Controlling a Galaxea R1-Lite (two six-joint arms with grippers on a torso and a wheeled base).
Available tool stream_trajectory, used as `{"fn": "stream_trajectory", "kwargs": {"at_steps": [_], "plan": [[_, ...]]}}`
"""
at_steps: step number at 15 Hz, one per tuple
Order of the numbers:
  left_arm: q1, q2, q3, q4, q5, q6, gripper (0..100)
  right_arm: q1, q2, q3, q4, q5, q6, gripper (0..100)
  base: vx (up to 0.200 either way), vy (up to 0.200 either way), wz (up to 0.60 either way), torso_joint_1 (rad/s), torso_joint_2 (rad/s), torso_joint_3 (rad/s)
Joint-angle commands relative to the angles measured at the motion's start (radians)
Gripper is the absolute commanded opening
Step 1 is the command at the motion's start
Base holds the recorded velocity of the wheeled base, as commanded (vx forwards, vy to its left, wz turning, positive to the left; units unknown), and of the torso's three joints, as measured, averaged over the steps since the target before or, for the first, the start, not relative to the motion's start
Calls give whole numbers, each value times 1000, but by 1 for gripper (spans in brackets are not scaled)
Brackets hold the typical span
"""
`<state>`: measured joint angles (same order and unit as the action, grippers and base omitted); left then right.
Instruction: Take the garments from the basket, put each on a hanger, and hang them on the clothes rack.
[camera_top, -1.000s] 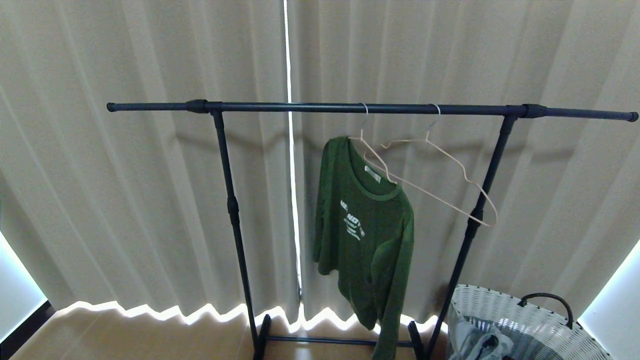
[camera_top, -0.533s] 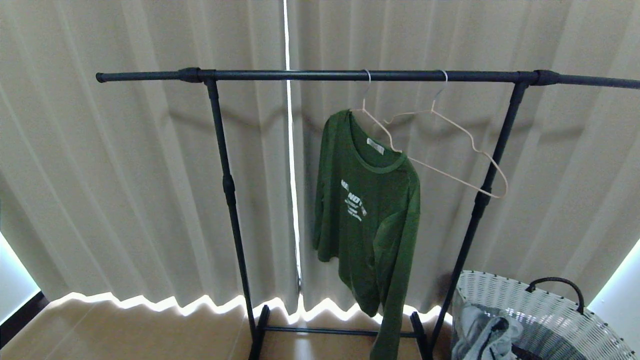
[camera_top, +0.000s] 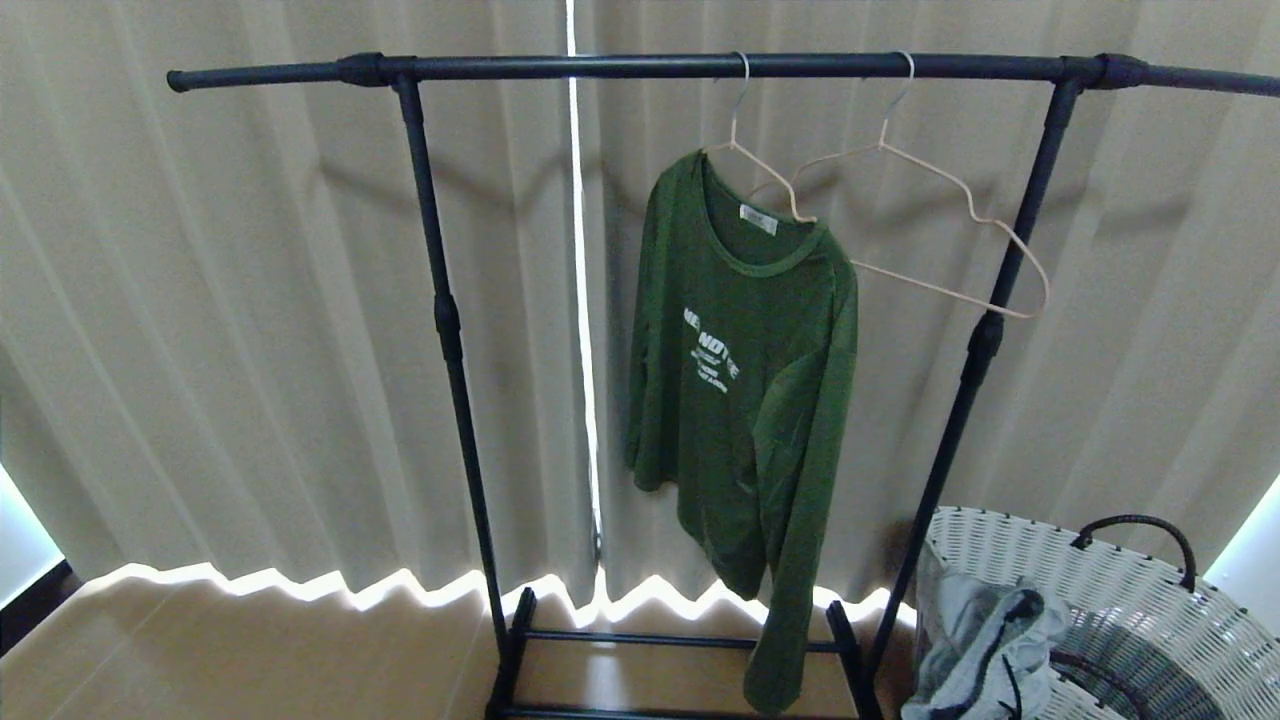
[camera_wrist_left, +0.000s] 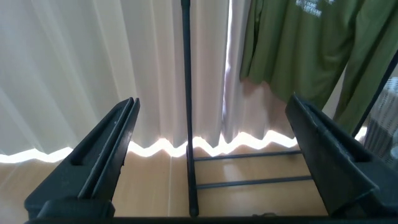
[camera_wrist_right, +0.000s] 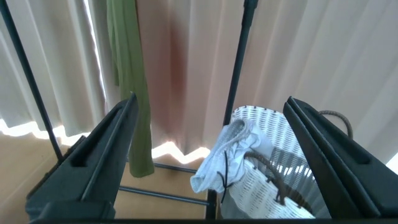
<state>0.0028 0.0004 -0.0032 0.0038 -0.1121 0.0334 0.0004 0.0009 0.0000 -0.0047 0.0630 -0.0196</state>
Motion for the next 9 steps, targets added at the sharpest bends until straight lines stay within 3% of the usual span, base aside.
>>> {"fn": "stream_trajectory", "kwargs": {"at_steps": [1,5,9], "plan": [[0,0,0,1,0,0,100,0,-1,0,0,1,0,100,0,0,0,-149,452,305],[0,0,0,1,0,0,100,1,-1,0,0,0,-2,100,0,0,0,-117,424,294],[0,0,0,1,0,5,100,0,-1,0,0,0,1,100,0,0,0,-19,93,50]]}}
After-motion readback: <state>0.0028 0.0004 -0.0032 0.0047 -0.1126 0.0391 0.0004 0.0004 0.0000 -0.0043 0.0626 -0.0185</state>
